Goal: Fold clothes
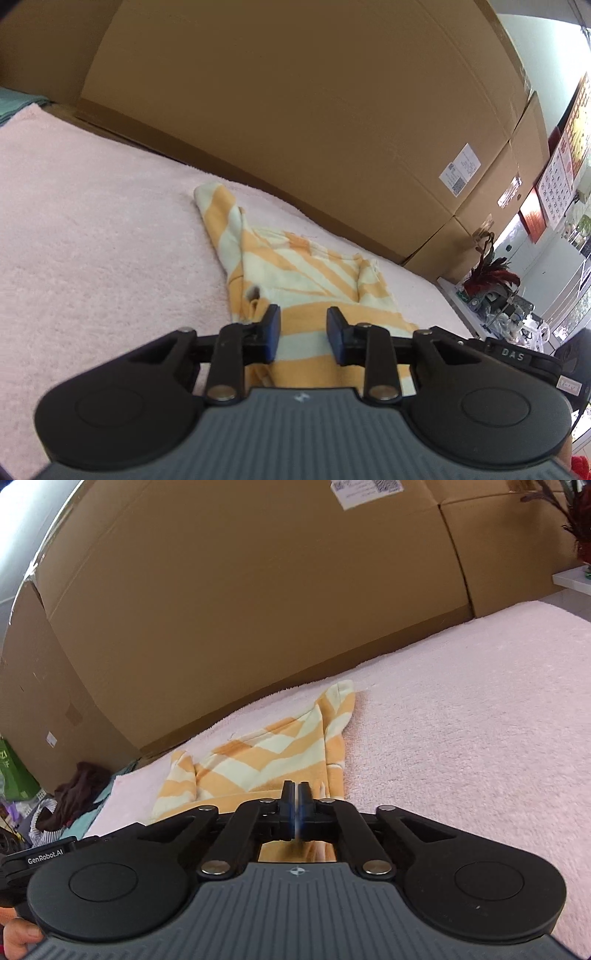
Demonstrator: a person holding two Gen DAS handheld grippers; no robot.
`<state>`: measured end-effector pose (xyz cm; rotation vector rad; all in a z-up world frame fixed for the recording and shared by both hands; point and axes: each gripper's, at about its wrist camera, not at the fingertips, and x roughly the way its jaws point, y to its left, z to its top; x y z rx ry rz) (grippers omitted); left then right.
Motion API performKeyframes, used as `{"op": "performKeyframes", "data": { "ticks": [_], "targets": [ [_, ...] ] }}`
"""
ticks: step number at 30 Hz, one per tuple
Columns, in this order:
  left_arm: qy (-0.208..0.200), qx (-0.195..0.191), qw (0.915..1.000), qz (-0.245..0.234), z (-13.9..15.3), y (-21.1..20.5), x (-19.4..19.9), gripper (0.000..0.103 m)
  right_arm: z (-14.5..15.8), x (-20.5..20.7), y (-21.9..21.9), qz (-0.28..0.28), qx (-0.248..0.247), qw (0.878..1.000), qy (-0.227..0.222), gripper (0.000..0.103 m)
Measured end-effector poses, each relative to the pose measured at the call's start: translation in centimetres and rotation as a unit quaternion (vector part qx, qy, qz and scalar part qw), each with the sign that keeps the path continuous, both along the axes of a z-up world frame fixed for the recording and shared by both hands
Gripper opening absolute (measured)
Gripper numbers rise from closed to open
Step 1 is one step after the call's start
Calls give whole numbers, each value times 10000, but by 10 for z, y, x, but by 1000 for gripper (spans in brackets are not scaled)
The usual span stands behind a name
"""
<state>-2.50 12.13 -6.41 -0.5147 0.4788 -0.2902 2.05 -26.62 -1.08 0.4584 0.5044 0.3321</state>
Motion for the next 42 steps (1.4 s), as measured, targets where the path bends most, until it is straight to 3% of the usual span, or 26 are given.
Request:
{"op": "performKeyframes", "data": {
  "ticks": [1,2,6,9,12,17,19,20,23,24,26,29,31,34,36,40,42],
  "targets": [
    [-7,49,10000,75,-1,3,-11,59,2,-12,-7,-119,2,9999,-88,41],
    [11,108,9998,141,-3,6,-21,66,1,-22,-11,-100,16,9999,-114,44],
    [75,148,9997,153,-9,12,-57,67,-2,-60,-26,106,85,9998,-157,44],
    [38,351,9994,38,-8,1,-70,67,-9,-65,-21,258,39,9997,23,44],
    [-60,798,9968,-69,-9,-12,-72,68,-15,-64,-11,381,-69,9992,80,44],
    [-234,1579,9869,-243,-11,-34,-74,72,-22,-58,7,372,-566,9972,-317,45],
    [-292,1782,9832,-274,-12,-40,-74,68,-23,-55,11,421,-702,9960,-355,40],
    [-311,1783,9832,-252,-12,-40,-73,66,-22,-54,10,451,-607,9967,-298,28],
    [-327,1612,9856,-389,-12,-35,-69,44,-22,-55,5,497,-307,9982,-165,19],
    [-324,1491,9871,-488,-13,-33,-67,32,-21,-56,3,502,-221,9984,-135,17],
    [-303,1357,9887,-568,-11,-27,-64,28,-22,-55,-4,666,325,9972,9,17],
    [-220,986,9932,-572,-8,-6,-61,26,-22,-60,-10,778,796,9937,140,17],
    [-103,948,9932,-669,-9,-1,-59,28,-22,-61,-6,631,589,9962,142,17],
    [-179,1260,9891,-741,-11,-6,-64,28,-20,-67,-1,542,201,9983,53,22],
    [-231,1416,9866,-775,-13,-9,-67,28,-15,-74,2,461,-94,9988,-116,33],
    [-248,1348,9874,-787,-15,-5,-63,33,1,-88,6,426,-588,9950,-681,34],
    [-251,1327,9876,-795,-15,-3,-63,33,-2,-85,9,514,-667,9942,-663,34]
  ]
}}
